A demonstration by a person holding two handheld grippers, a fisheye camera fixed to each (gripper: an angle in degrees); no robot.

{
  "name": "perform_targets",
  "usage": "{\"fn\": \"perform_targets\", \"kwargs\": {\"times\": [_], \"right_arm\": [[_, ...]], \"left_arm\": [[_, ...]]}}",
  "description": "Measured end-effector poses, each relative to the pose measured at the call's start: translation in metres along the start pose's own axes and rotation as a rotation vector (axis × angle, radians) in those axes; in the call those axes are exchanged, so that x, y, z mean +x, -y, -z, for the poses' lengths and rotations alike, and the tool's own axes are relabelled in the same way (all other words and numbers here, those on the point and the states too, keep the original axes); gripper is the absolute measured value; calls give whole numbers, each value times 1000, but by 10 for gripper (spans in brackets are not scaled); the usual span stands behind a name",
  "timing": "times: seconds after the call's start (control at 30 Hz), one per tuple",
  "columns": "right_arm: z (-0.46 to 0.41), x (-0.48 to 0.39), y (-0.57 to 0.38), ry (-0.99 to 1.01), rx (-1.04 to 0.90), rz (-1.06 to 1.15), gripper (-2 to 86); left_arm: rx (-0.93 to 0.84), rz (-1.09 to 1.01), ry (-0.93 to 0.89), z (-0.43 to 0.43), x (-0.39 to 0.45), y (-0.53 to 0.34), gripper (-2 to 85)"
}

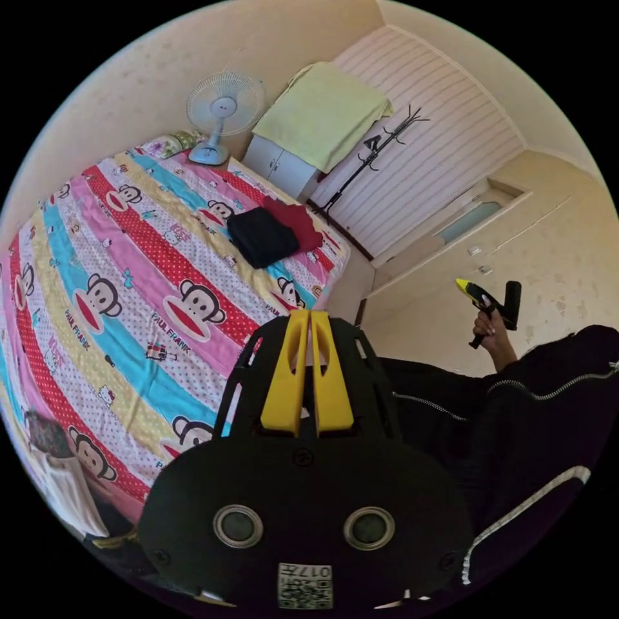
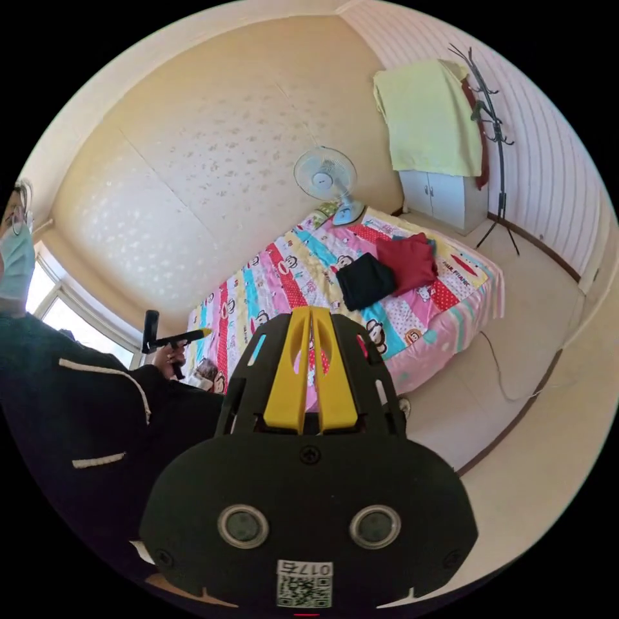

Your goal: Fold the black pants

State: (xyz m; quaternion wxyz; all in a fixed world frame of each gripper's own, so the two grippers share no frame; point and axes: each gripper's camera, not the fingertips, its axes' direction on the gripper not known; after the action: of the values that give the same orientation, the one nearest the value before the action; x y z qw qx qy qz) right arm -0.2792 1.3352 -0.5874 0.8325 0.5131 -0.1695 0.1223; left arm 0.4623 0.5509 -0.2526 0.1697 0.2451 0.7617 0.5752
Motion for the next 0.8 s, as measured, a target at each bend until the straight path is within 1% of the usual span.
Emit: {"fn": "perform_targets", "kwargs": {"times": [0.1, 0.17, 0.27, 0.33, 0.37, 0.4, 0.43, 0.47, 0.5, 0.53, 0.57, 0.6, 0.63, 0.7, 0.8], "right_arm": [[21, 27, 61, 27, 104, 66, 2], [26, 43, 96, 26, 144, 119, 3], [12, 81, 143, 26, 125, 142, 3], [-8, 114, 164, 41, 71, 101, 3], [-23, 139, 173, 51, 35, 66, 3], [-40, 165, 180, 53, 1, 7, 3], [-48, 178, 184, 56, -18, -25, 3], [-66, 204, 191, 66, -58, -87, 3], [-85, 226, 201, 79, -100, -121, 3], [-95, 235, 208, 86, -121, -125, 3], [-115, 250, 225, 96, -165, -116, 4], [-137, 261, 248, 104, -216, -94, 4], [-149, 266, 260, 111, -239, -74, 4], [-194, 274, 313, 163, -287, 56, 5], [-253, 279, 361, 163, -305, 214, 10]], "left_arm": [[91, -18, 78, 9, 14, 57, -10], [128, -8, 118, -1, 25, 86, -10], [155, 61, 122, -45, 42, 130, -10], [44, 71, 40, -116, 58, 168, -10], [5, 65, 28, -137, 63, 178, -10], [-68, 33, 25, -178, 76, 197, -10], [-125, -15, 47, -216, 89, 215, -10], [-147, -43, 66, -234, 95, 223, -10], [-185, -112, 111, -269, 105, 239, -10], [-237, -185, 155, -308, 107, 253, -10], [-273, -192, 169, -327, 103, 259, -9], [-352, -115, 179, -361, 85, 270, -9], [-375, -4, 157, -381, 64, 279, -7], [-317, 93, 111, -392, 40, 288, -5], [-258, 209, 129, -407, 5, 299, 1]]}}
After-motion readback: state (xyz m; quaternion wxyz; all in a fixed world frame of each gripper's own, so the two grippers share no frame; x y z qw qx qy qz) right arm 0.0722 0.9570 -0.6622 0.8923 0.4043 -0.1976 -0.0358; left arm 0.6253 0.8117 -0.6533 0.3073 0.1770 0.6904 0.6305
